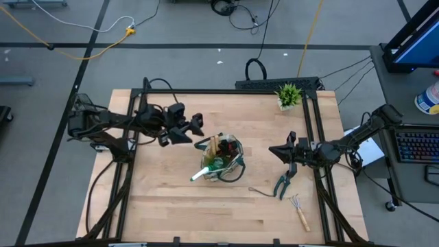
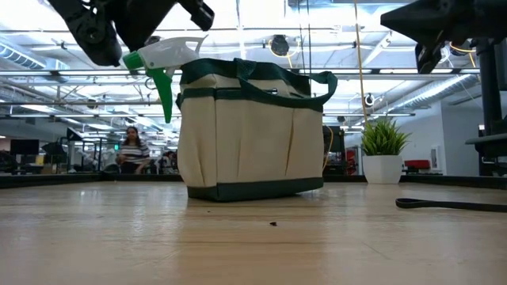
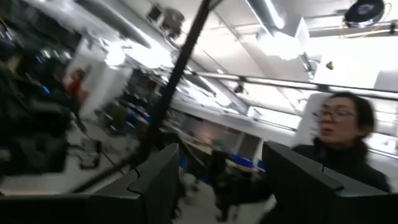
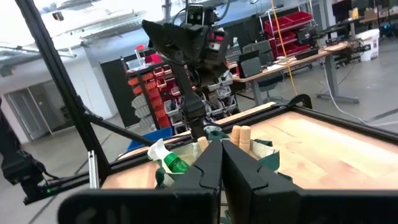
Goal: Pick & Place Garden tools in Gardening bag
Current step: Put the hand rake into the gardening bag
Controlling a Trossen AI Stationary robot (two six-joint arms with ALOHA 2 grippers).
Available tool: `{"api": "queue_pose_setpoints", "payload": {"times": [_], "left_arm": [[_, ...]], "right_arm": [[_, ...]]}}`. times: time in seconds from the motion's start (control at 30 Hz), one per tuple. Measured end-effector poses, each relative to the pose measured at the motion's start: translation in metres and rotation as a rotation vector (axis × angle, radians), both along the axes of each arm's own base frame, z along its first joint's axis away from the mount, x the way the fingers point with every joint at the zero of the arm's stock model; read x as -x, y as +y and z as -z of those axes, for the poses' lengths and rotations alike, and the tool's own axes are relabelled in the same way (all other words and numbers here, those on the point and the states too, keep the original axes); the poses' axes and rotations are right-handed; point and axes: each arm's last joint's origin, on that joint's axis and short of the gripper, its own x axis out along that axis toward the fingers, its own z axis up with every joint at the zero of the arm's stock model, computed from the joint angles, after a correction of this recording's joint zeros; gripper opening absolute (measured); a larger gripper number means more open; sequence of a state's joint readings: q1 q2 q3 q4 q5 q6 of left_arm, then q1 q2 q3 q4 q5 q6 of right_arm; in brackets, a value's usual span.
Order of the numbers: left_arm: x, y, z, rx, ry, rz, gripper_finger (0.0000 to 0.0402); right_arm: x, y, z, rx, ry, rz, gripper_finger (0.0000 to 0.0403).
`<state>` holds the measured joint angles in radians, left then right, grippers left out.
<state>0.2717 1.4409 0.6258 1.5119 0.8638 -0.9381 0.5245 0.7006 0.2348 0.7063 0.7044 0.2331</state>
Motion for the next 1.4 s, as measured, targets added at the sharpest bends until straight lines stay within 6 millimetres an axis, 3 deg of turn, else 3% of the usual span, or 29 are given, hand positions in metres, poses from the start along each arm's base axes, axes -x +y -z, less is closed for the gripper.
{"api": "queue_pose_setpoints", "payload": {"times": [0.23,0.47,0.6,0.8,0.93,1.1,1.4], "left_arm": [[-0.004,-0.008,0.005,0.017,0.113,0.111,0.0237],[-0.007,-0.010,0.011,0.057,0.204,0.139,0.0237],[-0.011,-0.011,0.017,0.004,0.218,0.106,0.0237],[-0.018,-0.018,0.035,-0.057,0.357,0.065,0.0237],[-0.018,-0.025,0.041,-0.105,0.415,-0.015,0.0237],[-0.010,-0.032,0.038,-0.168,0.452,-0.085,0.0237],[0.020,-0.041,0.022,-0.294,0.505,-0.261,0.0237]], "right_arm": [[0.002,0.006,0.000,0.068,0.010,-0.043,0.0000],[0.003,0.015,-0.002,0.114,0.025,-0.194,0.0000],[0.001,0.023,-0.014,0.165,0.109,-0.241,0.0000],[0.002,0.035,-0.048,0.219,0.309,-0.302,0.0000],[0.002,0.043,-0.064,0.175,0.427,-0.328,0.0000],[-0.003,0.057,-0.071,0.051,0.606,-0.427,0.0000],[-0.013,0.088,-0.062,-0.299,1.007,-0.556,0.0000]]}}
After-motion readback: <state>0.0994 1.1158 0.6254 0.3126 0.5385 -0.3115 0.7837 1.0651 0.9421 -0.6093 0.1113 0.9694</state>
